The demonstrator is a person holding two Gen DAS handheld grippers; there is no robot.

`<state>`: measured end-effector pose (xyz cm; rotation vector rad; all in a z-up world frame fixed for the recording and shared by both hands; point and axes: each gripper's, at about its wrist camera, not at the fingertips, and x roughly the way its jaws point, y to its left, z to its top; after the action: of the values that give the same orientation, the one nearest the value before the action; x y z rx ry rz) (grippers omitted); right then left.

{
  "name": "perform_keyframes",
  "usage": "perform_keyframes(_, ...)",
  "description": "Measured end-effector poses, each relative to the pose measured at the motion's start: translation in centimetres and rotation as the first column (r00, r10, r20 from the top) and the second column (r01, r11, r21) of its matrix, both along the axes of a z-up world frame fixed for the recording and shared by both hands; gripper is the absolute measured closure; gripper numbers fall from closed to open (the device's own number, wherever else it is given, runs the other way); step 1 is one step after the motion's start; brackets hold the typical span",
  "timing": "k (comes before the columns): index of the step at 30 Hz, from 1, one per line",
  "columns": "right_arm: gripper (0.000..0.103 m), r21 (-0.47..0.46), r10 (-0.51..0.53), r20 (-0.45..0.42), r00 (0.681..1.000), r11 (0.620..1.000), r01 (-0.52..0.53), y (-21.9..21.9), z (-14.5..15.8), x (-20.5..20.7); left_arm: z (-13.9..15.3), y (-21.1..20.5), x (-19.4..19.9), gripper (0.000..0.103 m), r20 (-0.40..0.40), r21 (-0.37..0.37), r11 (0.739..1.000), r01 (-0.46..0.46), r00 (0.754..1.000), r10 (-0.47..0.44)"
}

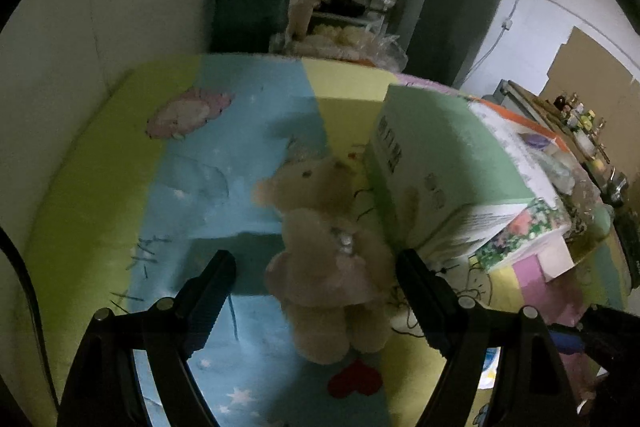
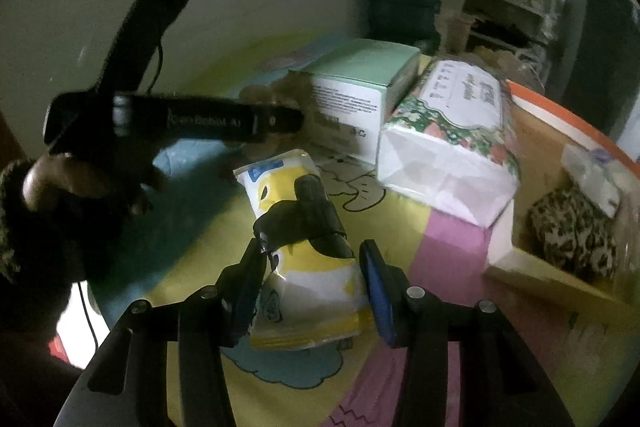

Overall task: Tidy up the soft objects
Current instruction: 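Grasp the pink-dressed plush bear with left gripper while right gripper grasps yellow-white bag, then lift and carry the pink-dressed bear and yellow-white bag over the tray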

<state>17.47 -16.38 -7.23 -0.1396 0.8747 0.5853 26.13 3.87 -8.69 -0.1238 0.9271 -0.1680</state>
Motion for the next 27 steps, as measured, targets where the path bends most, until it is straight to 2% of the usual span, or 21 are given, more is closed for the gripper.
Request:
perform_keyframes(3, 0.054, 0.018, -0.019, -0.008, 1.000, 1.000, 0.019, -0.1, -0.1, -0.1, 0.1, 0.3, -0.3, 0.025, 0.019, -0.027, 1.000, -0.010, 1.000, 0.010)
perform_keyframes(5, 0.054, 0.028, -0.030, -0.008, 1.000, 0.999, 0.030, -0.2, -0.1, -0.3, 0.2, 0.8, -0.6, 0.054, 0.030, -0.078, 0.997, 0.003, 1.000, -0.001)
perform_keyframes(7, 0.054, 0.046, -0.042, -0.013, 0.999, 0.998, 0.043, -0.5, -0.1, -0.7, 0.2, 1.2, -0.7, 0.057, 0.028, -0.115, 0.993, 0.002, 1.000, 0.002)
perform_keyframes(10, 0.054, 0.064, -0.056, -0.020, 0.998, 0.996, 0.057, -0.7, -0.2, -0.8, 0.5, 1.4, -1.1, 0.061, 0.041, -0.118, 0.993, 0.004, 0.999, 0.000)
perform_keyframes(26, 0.054, 0.105, -0.086, -0.018, 0.996, 0.991, 0.087, -0.8, 0.7, -1.8, 2.9, 1.1, -5.2, 0.067, 0.151, -0.004, 0.999, -0.050, 0.987, 0.050)
perform_keyframes(27, 0.054, 0.106, -0.084, -0.014, 0.996, 0.991, 0.085, -1.0, 0.8, -2.2, 3.1, 1.1, -5.4, 0.072, 0.160, 0.003, 0.998, -0.057, 0.986, 0.056)
